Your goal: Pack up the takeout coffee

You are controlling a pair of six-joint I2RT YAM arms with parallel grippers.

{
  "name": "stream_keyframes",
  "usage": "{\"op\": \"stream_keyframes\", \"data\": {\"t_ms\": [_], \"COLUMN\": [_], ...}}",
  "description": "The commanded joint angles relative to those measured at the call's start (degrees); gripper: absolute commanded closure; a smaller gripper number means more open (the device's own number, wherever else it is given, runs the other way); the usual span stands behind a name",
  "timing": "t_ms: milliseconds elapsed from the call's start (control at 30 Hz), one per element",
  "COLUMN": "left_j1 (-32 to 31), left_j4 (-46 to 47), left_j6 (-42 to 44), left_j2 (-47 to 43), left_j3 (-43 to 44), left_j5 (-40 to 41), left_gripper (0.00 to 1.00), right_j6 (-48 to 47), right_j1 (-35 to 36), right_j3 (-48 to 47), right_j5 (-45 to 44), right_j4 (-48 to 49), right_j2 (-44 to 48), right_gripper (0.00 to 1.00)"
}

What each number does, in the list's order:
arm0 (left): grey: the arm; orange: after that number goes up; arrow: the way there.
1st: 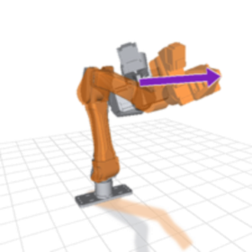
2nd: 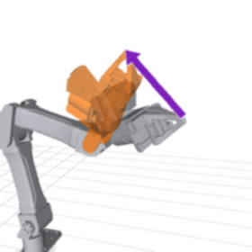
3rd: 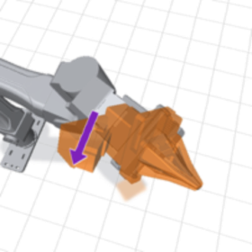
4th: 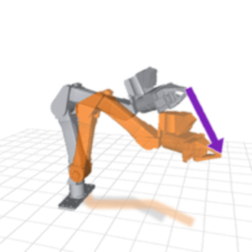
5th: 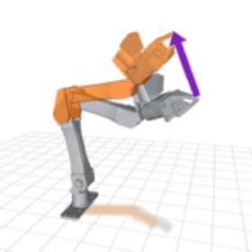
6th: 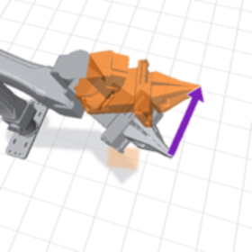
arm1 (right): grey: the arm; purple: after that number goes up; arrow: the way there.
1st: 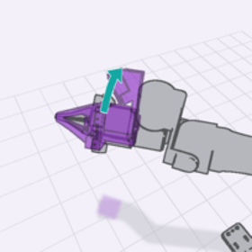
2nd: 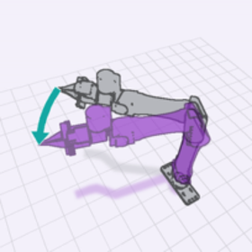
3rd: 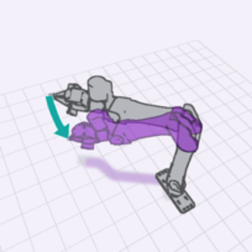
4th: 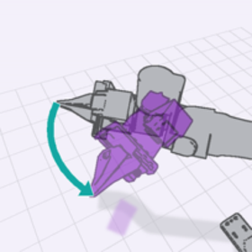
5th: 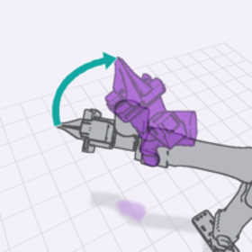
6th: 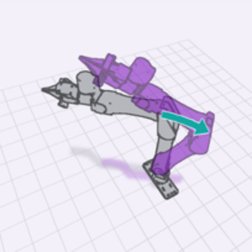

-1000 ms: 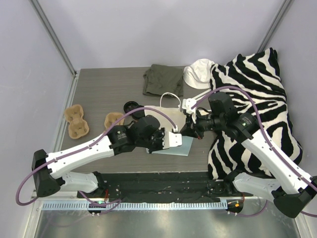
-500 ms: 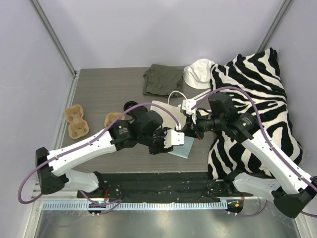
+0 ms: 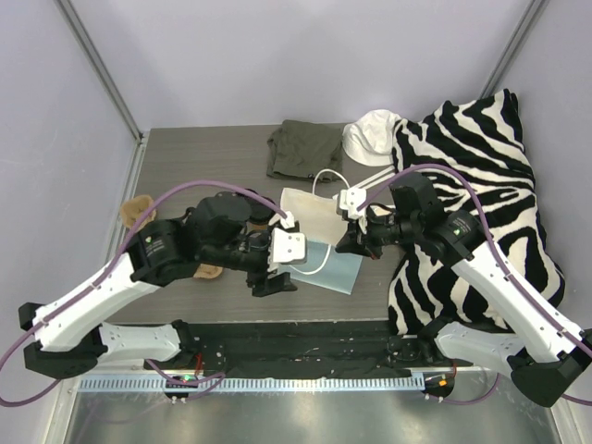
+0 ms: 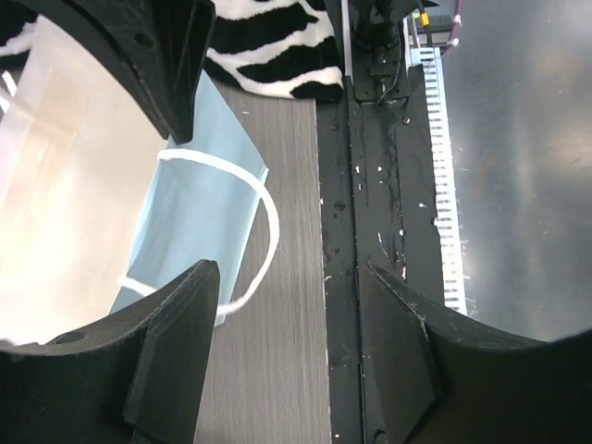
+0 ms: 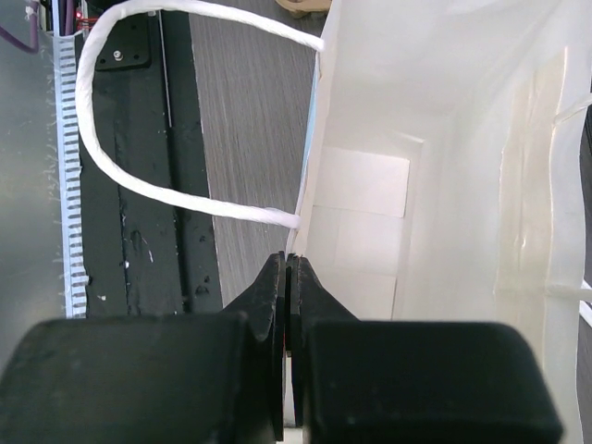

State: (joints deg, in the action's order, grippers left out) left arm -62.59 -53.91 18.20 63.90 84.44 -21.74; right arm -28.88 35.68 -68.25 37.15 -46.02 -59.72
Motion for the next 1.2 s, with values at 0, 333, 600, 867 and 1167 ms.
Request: {"op": "stream_keyframes", "data": {"t_ms": [0, 333, 600, 867, 1167], "left_j1": [2.4, 22.7, 23.6, 24.0, 24.0], "left_j4": [-1.0, 8.8, 14.4, 18.4, 21.0], "left_j6": [-2.6, -15.0, -14.1, -15.2, -14.7], "left_j2": [-1.7, 8.8, 17.4, 23.5, 27.6], "left_j3": [3.6, 14.1, 16.4, 19.5, 21.9], "left_j5": [0.8, -6.5, -6.3, -6.2, -9.4], "left_gripper": [0.33, 0.35, 0.34, 0.36, 0.39], "right_j6": [-2.6, -4.1, 6.3, 9.3, 5.2], "right_j1": [0.5, 0.8, 0.7, -1.0, -6.0], "right_j3": [-2.9, -7.5, -12.9, -13.6, -8.1], "right_j5": [0.6, -1.8, -12.1, -21.2, -27.0], "right_j4": [-0.8, -3.9, -0.1, 4.3, 8.7], "right_j2": [0.7, 0.3, 2.5, 2.2, 0.1], "right_gripper": [0.99, 0.30, 0.22, 0.24, 0.23]}}
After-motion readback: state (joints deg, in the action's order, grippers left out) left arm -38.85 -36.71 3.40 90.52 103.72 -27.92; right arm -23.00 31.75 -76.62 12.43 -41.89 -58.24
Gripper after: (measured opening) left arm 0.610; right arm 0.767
